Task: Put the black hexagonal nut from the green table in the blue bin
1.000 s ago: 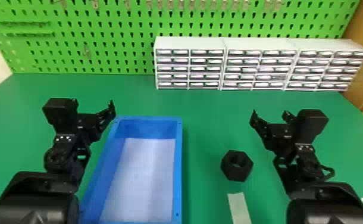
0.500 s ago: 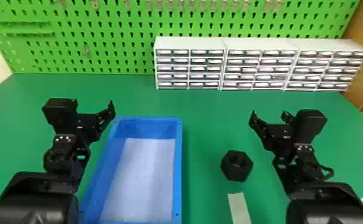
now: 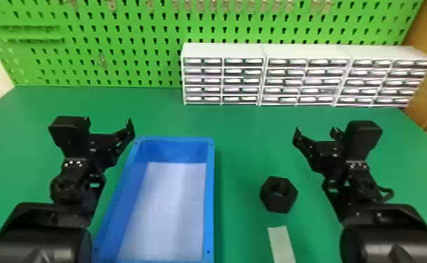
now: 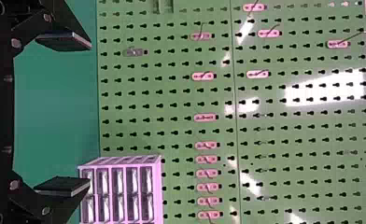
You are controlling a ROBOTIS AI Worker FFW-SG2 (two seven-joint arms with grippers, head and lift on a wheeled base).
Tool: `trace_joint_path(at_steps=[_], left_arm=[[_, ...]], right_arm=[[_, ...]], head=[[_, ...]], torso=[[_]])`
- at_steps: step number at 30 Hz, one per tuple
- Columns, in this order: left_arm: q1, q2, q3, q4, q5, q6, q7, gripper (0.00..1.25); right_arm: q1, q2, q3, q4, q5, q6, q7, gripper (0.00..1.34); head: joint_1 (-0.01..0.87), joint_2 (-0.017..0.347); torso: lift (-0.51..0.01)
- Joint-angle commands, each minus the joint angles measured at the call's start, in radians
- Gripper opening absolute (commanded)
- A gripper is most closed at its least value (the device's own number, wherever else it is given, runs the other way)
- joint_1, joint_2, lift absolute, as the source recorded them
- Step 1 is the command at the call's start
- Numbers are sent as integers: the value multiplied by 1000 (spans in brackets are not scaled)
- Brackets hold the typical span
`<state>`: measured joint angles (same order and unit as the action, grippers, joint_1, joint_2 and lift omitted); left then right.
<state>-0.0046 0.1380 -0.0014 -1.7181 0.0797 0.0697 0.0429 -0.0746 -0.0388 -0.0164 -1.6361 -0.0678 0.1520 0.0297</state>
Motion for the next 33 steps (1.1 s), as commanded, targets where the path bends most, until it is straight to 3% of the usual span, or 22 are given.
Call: trace_joint_path(at_steps=[1, 9, 13, 28, 33], left_arm=[[0, 0, 1, 0, 0, 1, 0, 1006], [0, 0, 0, 0, -1, 1, 0, 1006], [0, 0, -2, 0, -3, 1, 0, 1005], [-1, 0, -8, 0, -8, 1, 0, 1006], [-5, 0, -14, 0, -9, 2, 0, 1006]], right_arm=[[-34, -16, -1, -27, 13, 118, 29, 1020], [-93, -47, 24, -97, 46, 399, 52, 1020], [-131, -69, 33, -122, 66, 546, 101, 1020], [-254, -148, 113, -142, 118, 911, 234, 1020], [-295, -173, 161, -128, 161, 1000, 311, 1020]], head=[[686, 52], [686, 52], [686, 52], [686, 52], [686, 52]], torso=[[-97], [-97], [-97], [-97], [-97]])
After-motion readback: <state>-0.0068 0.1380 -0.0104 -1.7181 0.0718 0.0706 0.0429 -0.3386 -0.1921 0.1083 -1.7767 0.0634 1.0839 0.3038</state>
